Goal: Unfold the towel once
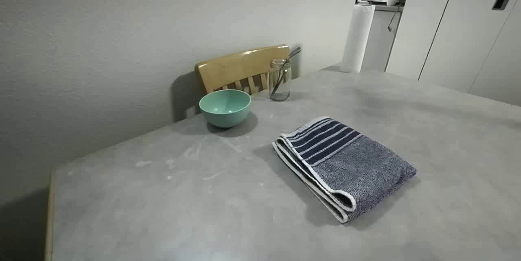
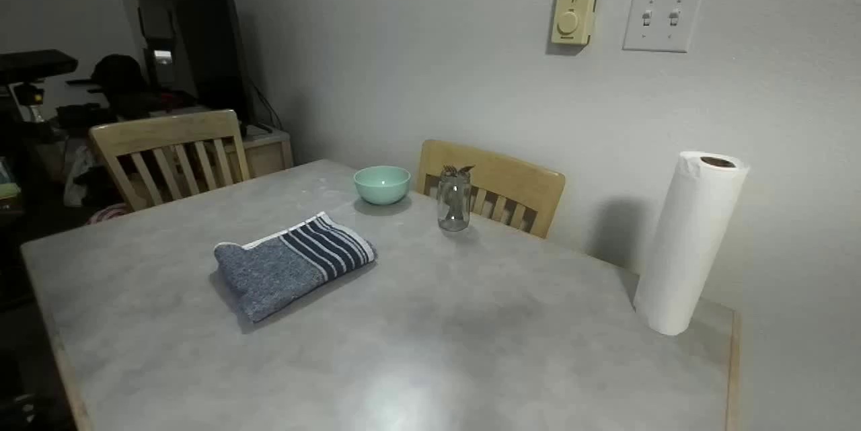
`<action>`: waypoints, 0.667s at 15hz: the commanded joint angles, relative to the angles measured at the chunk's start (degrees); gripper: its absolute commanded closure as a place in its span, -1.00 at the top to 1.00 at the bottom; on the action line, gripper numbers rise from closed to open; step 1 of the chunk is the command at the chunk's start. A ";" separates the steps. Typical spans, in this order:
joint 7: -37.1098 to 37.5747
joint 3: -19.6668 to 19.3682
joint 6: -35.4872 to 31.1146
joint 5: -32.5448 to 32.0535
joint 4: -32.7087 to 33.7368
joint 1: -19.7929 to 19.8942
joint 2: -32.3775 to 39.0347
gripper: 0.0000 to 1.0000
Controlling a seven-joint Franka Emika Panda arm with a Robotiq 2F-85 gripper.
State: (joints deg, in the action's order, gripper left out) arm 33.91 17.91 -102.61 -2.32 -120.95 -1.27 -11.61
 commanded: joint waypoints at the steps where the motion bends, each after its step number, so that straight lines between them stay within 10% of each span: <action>1: 0.35 -1.97 0.15 -0.40 0.12 -2.14 0.17 1.00; 10: -4.08 -4.66 -7.06 0.45 2.73 -4.60 11.91 1.00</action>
State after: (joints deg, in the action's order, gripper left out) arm 32.40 14.86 -107.58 -2.31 -120.54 -4.40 -4.98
